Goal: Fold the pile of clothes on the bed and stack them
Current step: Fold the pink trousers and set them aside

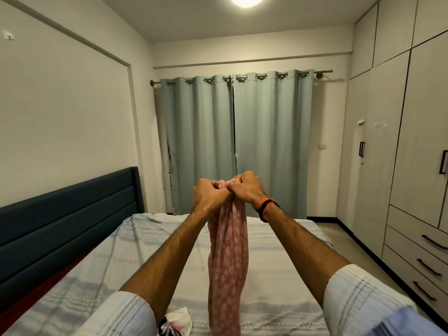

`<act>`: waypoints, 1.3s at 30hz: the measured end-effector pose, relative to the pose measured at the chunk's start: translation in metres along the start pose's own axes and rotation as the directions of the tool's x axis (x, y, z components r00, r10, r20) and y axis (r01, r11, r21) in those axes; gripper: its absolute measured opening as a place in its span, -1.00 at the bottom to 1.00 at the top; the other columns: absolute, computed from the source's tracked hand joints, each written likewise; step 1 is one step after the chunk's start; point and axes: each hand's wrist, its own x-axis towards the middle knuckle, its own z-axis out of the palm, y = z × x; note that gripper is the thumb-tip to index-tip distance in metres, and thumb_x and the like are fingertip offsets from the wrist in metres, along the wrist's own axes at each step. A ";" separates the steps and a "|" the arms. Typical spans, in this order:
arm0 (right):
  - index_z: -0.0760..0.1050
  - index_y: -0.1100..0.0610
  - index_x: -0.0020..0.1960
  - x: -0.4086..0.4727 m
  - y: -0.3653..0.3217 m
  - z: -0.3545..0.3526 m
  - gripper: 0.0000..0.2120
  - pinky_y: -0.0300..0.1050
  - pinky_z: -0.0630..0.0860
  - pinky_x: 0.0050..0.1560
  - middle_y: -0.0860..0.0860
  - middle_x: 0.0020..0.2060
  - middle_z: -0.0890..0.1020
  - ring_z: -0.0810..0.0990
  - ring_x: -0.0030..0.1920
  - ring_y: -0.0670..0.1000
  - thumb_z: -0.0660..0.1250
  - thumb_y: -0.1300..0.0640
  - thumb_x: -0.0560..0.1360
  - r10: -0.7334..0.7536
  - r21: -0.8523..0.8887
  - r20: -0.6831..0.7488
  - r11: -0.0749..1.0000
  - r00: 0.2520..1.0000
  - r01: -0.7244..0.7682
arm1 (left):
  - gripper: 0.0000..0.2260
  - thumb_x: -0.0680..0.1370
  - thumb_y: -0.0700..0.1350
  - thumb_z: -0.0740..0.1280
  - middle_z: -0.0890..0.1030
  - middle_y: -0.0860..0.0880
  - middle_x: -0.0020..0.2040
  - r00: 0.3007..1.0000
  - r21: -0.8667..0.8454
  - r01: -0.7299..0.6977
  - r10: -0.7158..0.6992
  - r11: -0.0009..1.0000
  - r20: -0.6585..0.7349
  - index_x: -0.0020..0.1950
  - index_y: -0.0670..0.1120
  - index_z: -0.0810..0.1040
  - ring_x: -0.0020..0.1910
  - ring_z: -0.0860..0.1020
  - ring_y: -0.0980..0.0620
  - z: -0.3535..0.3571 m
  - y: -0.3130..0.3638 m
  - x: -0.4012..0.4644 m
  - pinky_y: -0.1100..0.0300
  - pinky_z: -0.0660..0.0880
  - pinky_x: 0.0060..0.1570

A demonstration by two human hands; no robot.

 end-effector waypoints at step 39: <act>0.58 0.28 0.15 -0.020 0.062 -0.063 -0.77 -0.16 0.64 -0.02 0.14 0.00 0.66 0.65 -0.01 0.04 0.40 0.31 0.50 -0.125 0.335 0.213 0.941 0.969 0.048 | -0.80 0.41 -0.06 0.55 0.66 -0.06 -0.13 0.986 0.021 0.034 -0.037 0.999 0.161 -0.10 -0.15 0.64 -0.20 0.57 0.06 -0.015 -0.042 0.005 0.25 0.43 -0.35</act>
